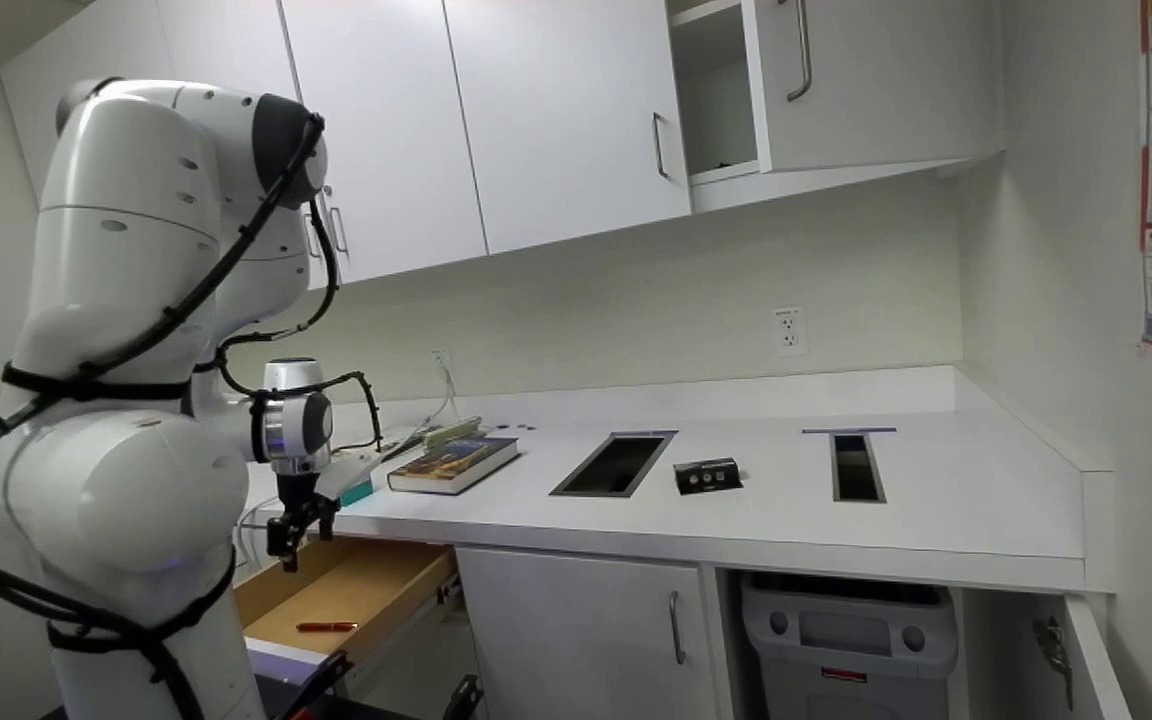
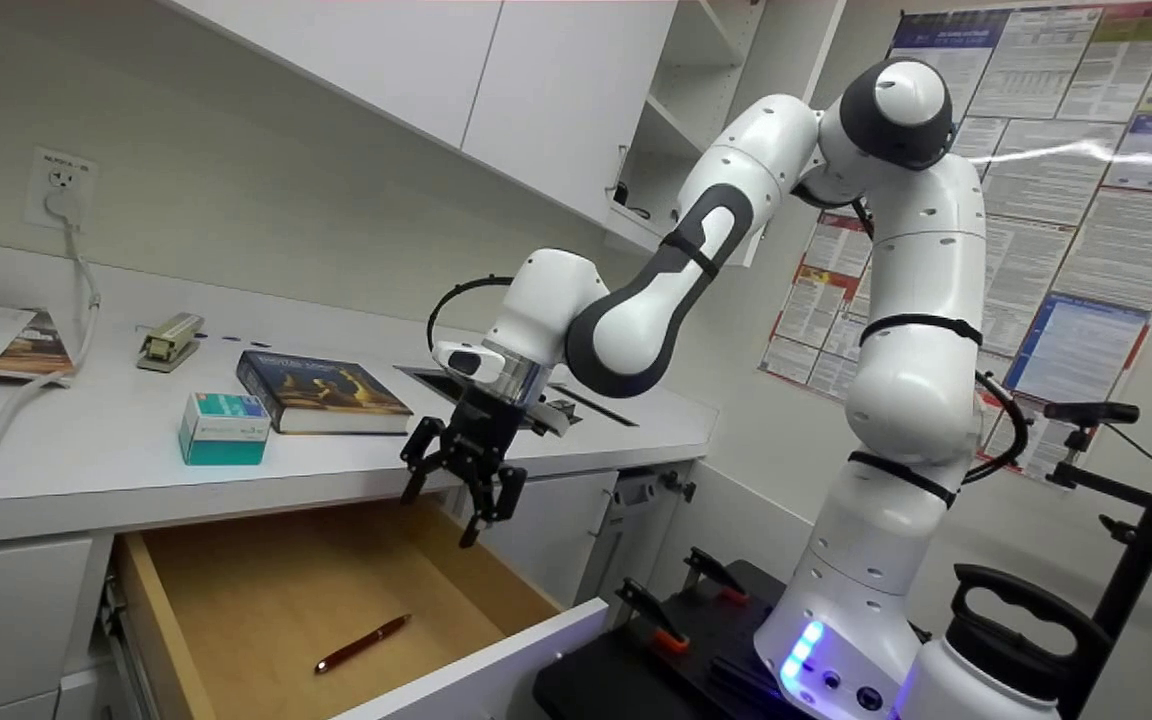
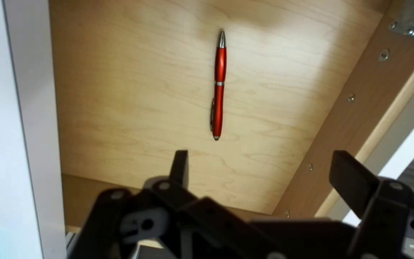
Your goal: Put the pen in the open drawer
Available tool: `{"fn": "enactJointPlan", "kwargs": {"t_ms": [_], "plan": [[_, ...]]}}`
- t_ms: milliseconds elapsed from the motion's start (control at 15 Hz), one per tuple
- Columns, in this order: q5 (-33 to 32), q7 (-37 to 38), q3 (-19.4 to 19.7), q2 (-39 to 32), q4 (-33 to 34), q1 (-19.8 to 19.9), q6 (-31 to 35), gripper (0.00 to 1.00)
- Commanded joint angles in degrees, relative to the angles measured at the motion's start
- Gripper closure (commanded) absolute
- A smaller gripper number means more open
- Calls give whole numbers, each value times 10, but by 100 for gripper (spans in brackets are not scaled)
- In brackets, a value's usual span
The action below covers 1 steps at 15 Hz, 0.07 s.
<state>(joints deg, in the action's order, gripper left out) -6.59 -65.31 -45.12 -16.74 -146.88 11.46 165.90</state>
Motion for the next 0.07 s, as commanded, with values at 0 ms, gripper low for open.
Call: {"fn": "enactJointPlan", "kwargs": {"t_ms": [0], "plan": [[60, -49, -76, 44, 4, 79, -66, 0]]}}
